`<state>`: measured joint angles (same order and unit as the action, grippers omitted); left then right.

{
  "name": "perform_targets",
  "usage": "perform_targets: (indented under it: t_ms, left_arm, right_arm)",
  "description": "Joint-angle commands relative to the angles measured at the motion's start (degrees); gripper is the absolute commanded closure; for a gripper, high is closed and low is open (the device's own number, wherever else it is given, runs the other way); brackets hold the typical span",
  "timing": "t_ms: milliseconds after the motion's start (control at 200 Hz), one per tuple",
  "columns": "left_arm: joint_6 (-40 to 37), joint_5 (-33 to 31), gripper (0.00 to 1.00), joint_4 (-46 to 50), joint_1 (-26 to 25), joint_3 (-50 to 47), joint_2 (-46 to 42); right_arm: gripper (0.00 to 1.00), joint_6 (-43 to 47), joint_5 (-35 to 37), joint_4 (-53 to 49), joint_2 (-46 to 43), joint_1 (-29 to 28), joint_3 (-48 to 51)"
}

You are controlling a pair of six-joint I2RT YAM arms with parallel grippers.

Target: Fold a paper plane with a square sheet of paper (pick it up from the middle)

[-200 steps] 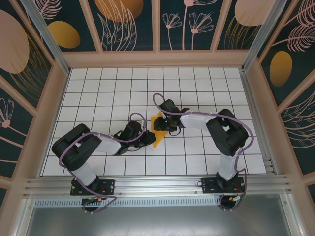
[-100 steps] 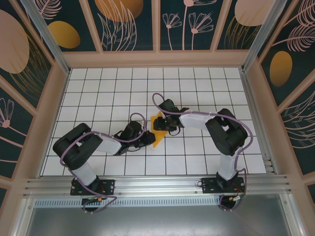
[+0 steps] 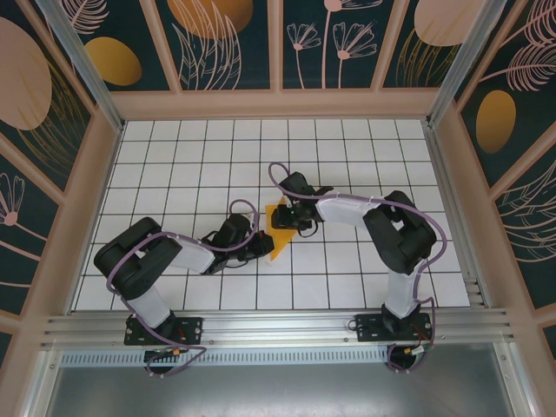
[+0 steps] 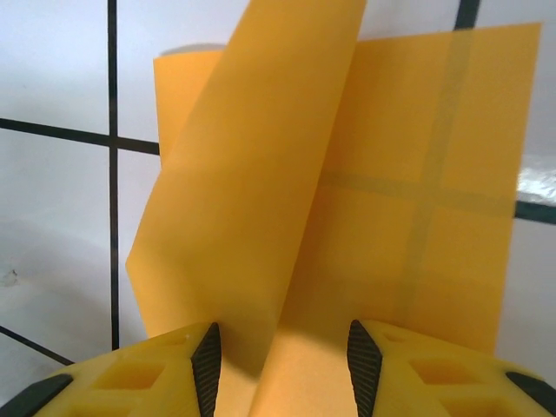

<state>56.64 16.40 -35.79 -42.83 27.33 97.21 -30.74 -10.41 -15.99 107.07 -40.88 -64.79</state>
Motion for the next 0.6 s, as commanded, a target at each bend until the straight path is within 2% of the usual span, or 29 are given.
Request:
perform_targets:
  t_ms: [0,130,280,345,595]
  left_arm:
    - [-0.3,-3.04,0.95,6.43,-0.48,-1.48,3.33]
    - [-0.1,-3.44,0.96,6.7,-0.49,-1.67,3.95]
    - [0.05,-3.86,0.97,6.65,-0.51,-1.81,4.26]
    - [0.22,-4.19,0.97,6.74,-0.5,-1.99,4.09]
    - [0.63,-4.27,0.98,5.76,-0.5,-2.89,3.78]
  right_arm:
    - [0.53,1.69,-2.23,0.97,-5.62,2.0,-1.15]
    - [0.56,2.92,-7.15,6.17,-9.39,3.22,3.01]
    - [0.77,3.49,-13.99,9.46,-8.01,3.63,6.75]
    - [0.83,3.56,-15.88,10.74,-6.9,3.66,7.88]
    - [0.88,4.95,-20.28,12.92,-1.68,3.7,8.25]
